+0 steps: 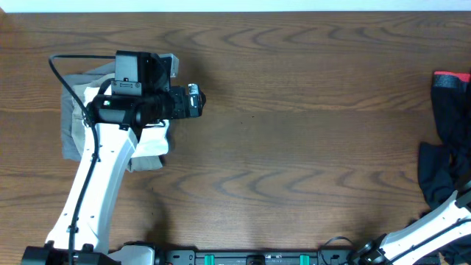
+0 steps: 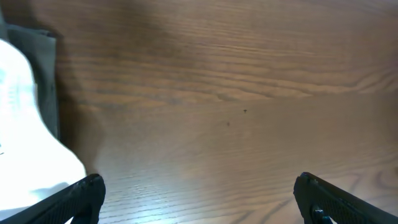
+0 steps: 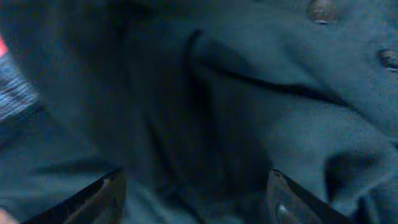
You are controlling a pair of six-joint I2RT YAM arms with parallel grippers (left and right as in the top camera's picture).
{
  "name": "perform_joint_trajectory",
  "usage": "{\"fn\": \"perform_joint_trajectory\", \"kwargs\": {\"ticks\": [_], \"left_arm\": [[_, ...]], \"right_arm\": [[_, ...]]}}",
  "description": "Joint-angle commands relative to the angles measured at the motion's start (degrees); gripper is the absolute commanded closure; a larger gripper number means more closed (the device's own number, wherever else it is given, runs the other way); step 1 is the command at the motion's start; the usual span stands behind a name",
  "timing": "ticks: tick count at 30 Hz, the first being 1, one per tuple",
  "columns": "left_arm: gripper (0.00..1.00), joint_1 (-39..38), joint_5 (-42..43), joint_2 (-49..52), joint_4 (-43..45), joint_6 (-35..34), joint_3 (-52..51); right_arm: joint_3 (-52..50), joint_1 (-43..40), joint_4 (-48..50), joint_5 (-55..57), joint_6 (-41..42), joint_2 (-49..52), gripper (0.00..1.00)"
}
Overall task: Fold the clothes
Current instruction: 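Reach the right gripper to the black garment pile and grasp it, then drag the black shirt with the right gripper to the table center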
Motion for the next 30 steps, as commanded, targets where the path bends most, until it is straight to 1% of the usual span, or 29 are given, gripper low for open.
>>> {"fn": "perform_joint_trajectory", "kwargs": {"ticks": [1, 4, 6, 8, 10, 12, 17, 21, 25, 27, 30], "left_arm": [[0.02, -0.52, 0.55, 0.33, 0.37, 0.17, 1.31], [0.02, -0.52, 0.55, 0.33, 0.61, 0.17, 1.31], [0.02, -0.52, 0.55, 0.33, 0.68, 0.17, 1.31], [0.02, -0.52, 0.55, 0.33, 0.68, 0.17, 1.31], [0.02, -0.52, 0.55, 0.31, 0.85, 0.17, 1.31], [0.02, -0.52, 0.57, 0.31, 1.11, 0.15, 1.31], [0.02, -0.52, 0.57, 0.31, 1.51, 0.15, 1.33], [0.02, -0.52, 0.57, 0.31, 2.16, 0.15, 1.33], [0.02, -0.52, 0.57, 0.31, 3.50, 0.15, 1.33], [0.02, -0.52, 0.57, 0.31, 4.28, 0.17, 1.33], [0.02, -0.46, 0.09, 0.31, 5.40, 0.17, 1.33]], "right_arm": [[0.76, -1.42, -0.22, 2.10, -0.55, 1.20, 0.39], [0.76, -2.12, -0.63, 2.12, -0.52, 1.79, 0.56], [0.76, -2.43, -1.53, 2.12, -0.50, 2.12, 0.65], [0.74, -2.51, -2.34, 2.12, -0.52, 2.14, 0.78], [0.76, -2.49, -2.62, 2.08, -1.01, 2.12, 0.85], [0.79, -2.49, -3.19, 2.08, -1.16, 1.57, 0.98], [0.85, -2.23, -3.10, -4.20, -1.18, -4.59, 0.99], [0.85, -1.86, -0.39, -17.57, -0.59, -14.01, 0.99], [0.85, -1.27, 4.68, -32.02, 3.32, -23.26, 0.99], [0.85, 0.09, 6.10, -35.52, 4.90, -27.23, 0.99], [0.85, 3.50, 5.27, -38.77, 5.55, -31.32, 0.99]]}}
